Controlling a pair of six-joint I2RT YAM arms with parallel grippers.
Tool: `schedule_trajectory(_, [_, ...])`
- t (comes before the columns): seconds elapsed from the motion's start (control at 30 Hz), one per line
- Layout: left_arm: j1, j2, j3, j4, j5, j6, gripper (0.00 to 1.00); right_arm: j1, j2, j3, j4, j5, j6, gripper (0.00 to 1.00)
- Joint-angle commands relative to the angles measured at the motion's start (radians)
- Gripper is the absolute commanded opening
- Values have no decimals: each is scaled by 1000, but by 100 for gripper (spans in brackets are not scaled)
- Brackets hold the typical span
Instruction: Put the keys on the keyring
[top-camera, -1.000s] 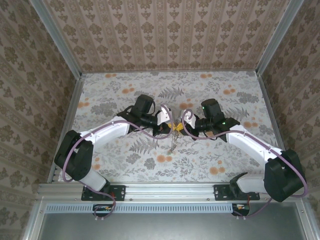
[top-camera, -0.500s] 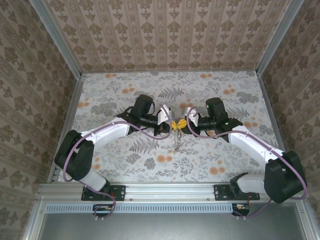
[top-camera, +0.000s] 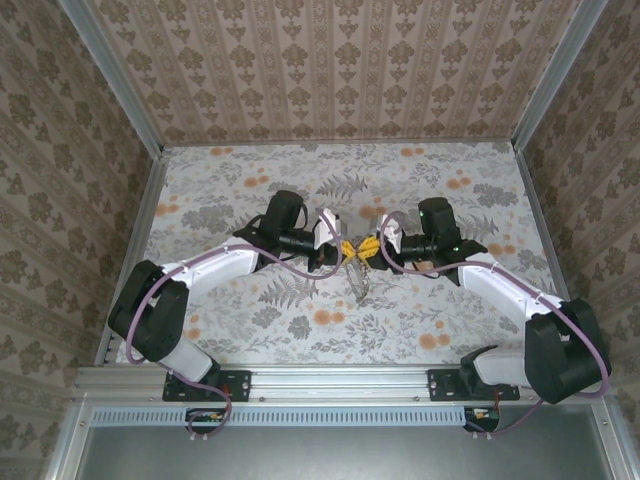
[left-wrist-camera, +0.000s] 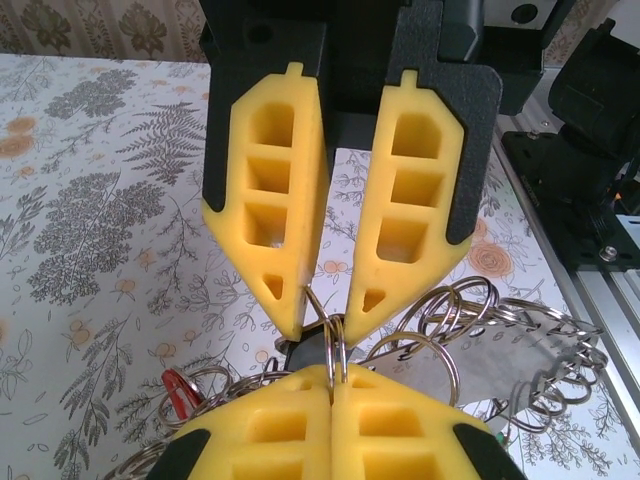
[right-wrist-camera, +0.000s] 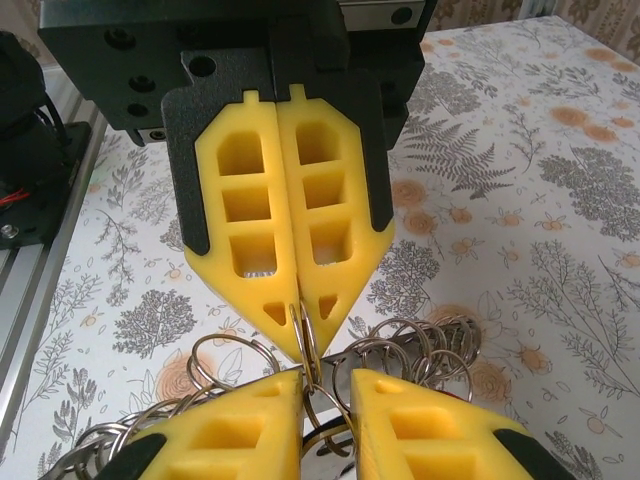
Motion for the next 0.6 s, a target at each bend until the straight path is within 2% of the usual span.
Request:
schedule_trajectory(0.0, [5, -35, -5, 45, 71, -18, 0, -8, 16, -14, 31, -66, 3, 21])
schedule_trajectory(0.17, [6, -28, -1, 59, 87, -30, 0, -8, 37, -5, 52, -88, 22, 17])
schedule_trajectory(0.37, [7, -32, -5, 62, 60, -37, 0, -8, 41, -3, 57, -60, 25, 1])
schedule_trajectory(0.4, [7, -31, -7, 59, 47, -35, 2, -9, 37, -1, 56, -53, 26, 0])
schedule_trajectory(0.43, [7, -29, -8, 48, 32, -29, 10, -9, 31, -2, 54, -43, 27, 0])
schedule_trajectory(0.47, [7, -29, -5, 37, 23, -24, 14, -8, 26, 0, 52, -34, 27, 0])
schedule_trajectory(0.57, [4, -34, 1, -14, -26, 9, 20, 2, 8, 20, -1, 5, 4, 0])
